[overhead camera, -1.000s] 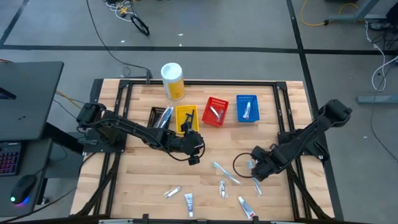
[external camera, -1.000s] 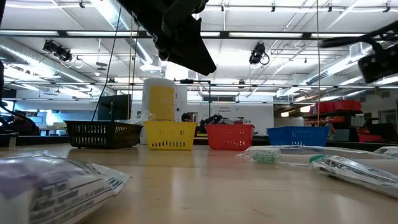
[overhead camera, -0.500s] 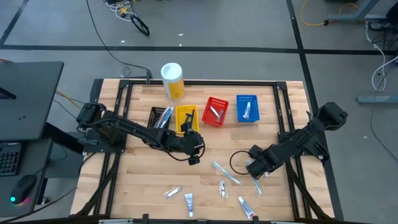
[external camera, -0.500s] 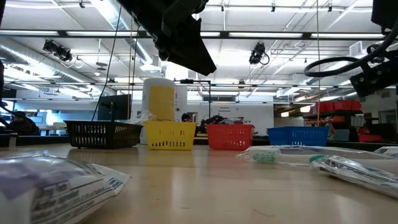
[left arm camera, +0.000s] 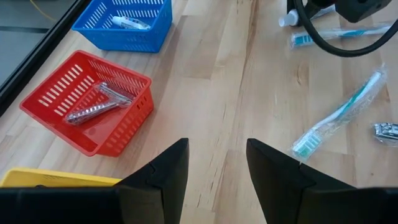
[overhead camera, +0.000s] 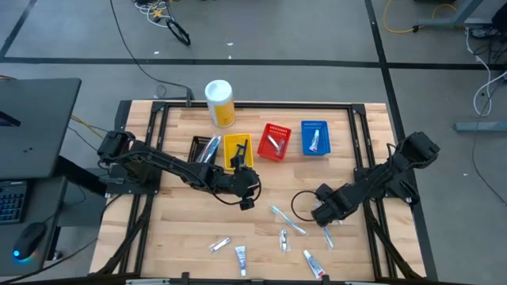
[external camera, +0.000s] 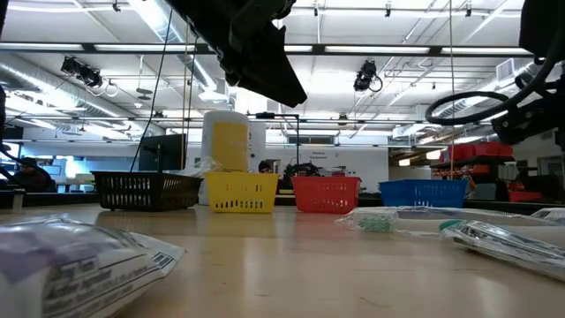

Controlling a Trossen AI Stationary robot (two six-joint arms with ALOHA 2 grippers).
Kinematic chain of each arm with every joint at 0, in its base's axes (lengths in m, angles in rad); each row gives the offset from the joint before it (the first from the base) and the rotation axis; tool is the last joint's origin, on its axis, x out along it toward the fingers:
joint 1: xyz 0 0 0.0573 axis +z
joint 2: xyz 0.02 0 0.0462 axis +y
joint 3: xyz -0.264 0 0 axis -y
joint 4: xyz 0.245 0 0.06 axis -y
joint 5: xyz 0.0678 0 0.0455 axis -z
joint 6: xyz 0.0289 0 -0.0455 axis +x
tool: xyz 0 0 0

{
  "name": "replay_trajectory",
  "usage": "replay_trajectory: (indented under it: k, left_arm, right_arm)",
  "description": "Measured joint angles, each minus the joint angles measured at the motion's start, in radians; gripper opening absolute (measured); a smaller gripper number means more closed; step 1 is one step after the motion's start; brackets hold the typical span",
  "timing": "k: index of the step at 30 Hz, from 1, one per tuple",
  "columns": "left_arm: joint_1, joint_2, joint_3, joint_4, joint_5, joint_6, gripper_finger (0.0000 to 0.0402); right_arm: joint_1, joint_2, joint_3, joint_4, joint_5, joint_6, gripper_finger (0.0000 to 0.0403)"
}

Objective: Pick & Place Travel size toiletries
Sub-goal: Put the white toothpaste into the blue bin

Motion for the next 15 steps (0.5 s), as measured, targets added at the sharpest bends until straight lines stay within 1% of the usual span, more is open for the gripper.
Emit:
replay_trajectory:
  k: [4, 9, 13, 15]
  left_arm:
    - [0.0, 0.0, 0.0, 0.0, 0.0, 0.001, 0.0169]
    - [0.0, 0.0, 0.0, 0.0, 0.0, 0.018, 0.0169]
    - [0.0, 0.0, 0.0, 0.0, -0.001, 0.03, 0.0169]
    - [0.0, 0.0, 0.0, 0.0, -0.001, 0.031, 0.0169]
  right_arm:
    - [0.0, -0.001, 0.0, 0.038, 0.022, -0.002, 0.01]
    - [0.0, -0.003, 0.0, 0.078, 0.094, -0.006, 0.0095]
    - [-0.013, -0.025, 0.0, 0.058, 0.208, 0.006, 0.0094]
    - [-0.032, -0.04, 0.0, 0.056, 0.289, 0.003, 0.0094]
